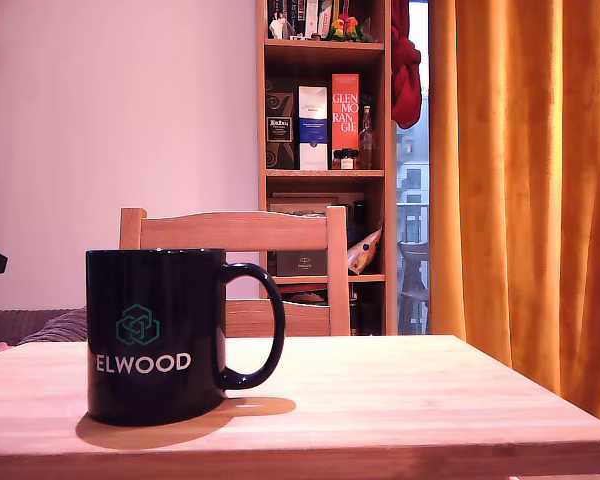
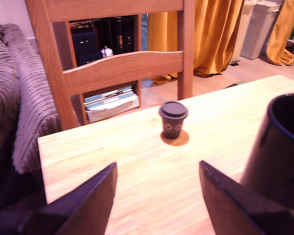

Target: Pick up the coffee capsules on the table and drop them inside the coffee cup

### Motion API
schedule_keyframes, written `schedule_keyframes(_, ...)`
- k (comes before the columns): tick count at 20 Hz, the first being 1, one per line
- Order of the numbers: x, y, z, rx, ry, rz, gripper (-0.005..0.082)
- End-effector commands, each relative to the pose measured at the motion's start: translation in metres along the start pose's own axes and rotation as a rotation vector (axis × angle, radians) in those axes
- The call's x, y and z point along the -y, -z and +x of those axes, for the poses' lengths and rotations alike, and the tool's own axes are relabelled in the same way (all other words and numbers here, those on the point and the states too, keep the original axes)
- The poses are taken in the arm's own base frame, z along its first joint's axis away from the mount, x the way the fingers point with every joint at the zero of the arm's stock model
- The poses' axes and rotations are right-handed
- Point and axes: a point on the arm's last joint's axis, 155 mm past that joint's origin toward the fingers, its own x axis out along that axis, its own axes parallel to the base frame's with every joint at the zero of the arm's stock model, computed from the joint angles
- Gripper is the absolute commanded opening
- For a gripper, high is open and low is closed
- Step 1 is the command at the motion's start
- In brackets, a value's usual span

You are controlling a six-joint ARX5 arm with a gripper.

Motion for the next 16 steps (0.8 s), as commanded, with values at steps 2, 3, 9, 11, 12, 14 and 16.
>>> schedule_keyframes(2,-0.0003,0.0037,-0.0003,-0.005,-0.004,0.004,0.048)
schedule_keyframes(3,-0.0003,0.004,-0.0004,-0.006,-0.004,0.004,0.048)
schedule_keyframes(9,-0.0004,0.0038,-0.0004,-0.005,-0.005,0.004,0.048)
schedule_keyframes(11,-0.0003,0.0035,-0.0003,-0.005,-0.004,0.008,0.048)
schedule_keyframes(12,-0.0003,0.0035,-0.0003,-0.005,-0.004,0.011,0.048)
schedule_keyframes(14,-0.0003,0.0035,-0.0002,-0.005,-0.004,0.033,0.048)
schedule_keyframes(16,-0.0007,0.0055,0.0007,-0.015,-0.004,0.027,0.048)
